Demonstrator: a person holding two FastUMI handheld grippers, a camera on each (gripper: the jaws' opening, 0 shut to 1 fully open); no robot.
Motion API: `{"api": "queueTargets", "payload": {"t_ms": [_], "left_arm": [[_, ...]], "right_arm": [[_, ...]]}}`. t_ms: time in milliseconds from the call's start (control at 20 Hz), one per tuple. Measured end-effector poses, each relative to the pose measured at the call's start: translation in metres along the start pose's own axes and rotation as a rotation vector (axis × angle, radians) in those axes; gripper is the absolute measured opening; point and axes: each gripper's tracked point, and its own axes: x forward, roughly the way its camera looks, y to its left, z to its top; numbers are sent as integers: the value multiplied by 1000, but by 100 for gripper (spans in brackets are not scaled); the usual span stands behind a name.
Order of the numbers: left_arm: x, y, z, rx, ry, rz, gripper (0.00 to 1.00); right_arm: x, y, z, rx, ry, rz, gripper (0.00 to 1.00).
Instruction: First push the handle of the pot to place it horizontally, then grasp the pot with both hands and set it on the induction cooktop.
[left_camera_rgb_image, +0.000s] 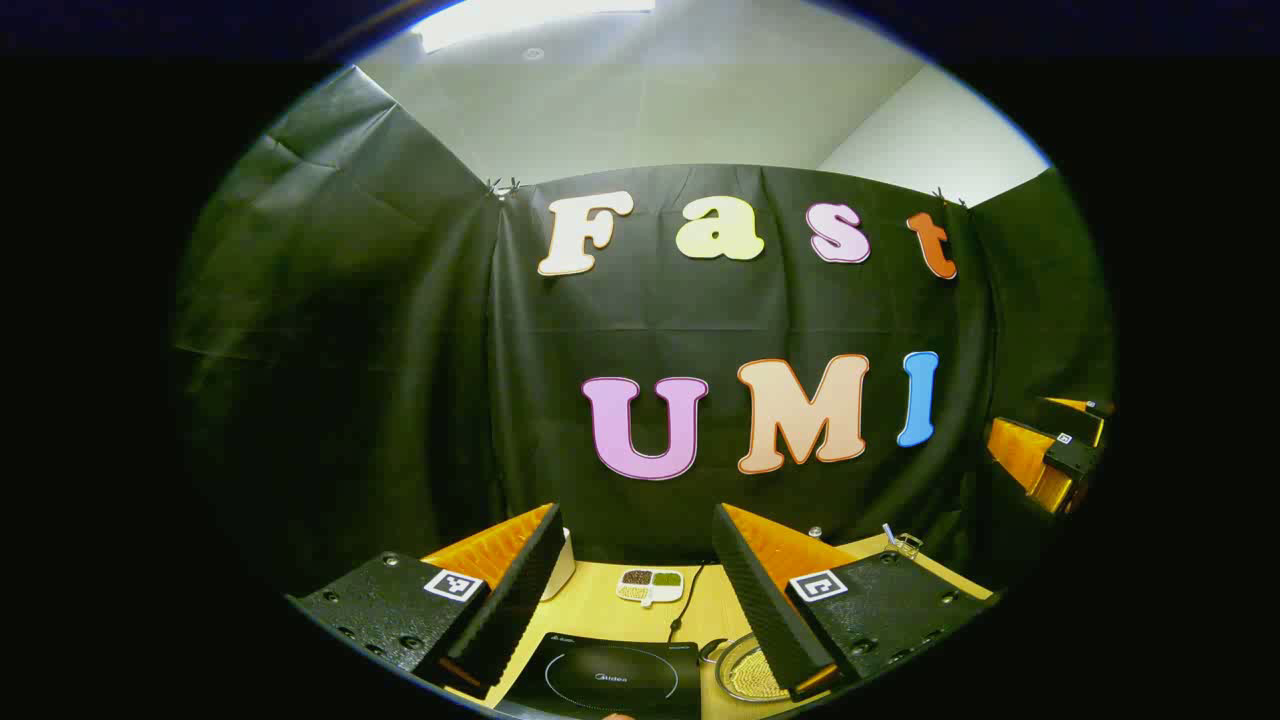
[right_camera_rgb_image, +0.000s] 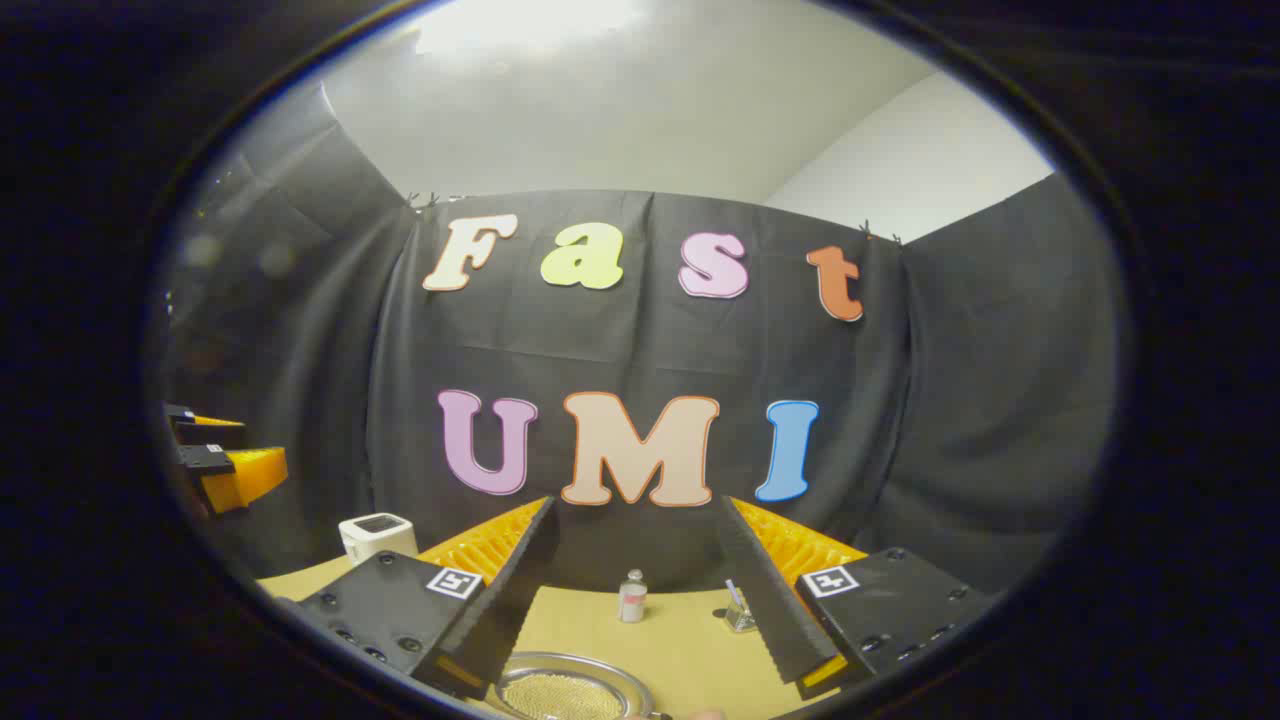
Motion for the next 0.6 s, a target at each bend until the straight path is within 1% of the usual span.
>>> {"api": "queueTargets", "payload": {"t_ms": [250,600], "left_arm": [[2,-7,3,13,3,-6,92],[2,-15,3,7,7,-5,92]], "right_arm": [[-1,-16,4,-3,-5,-26,98],[-2,-29,3,5,3,-34,99]]}}
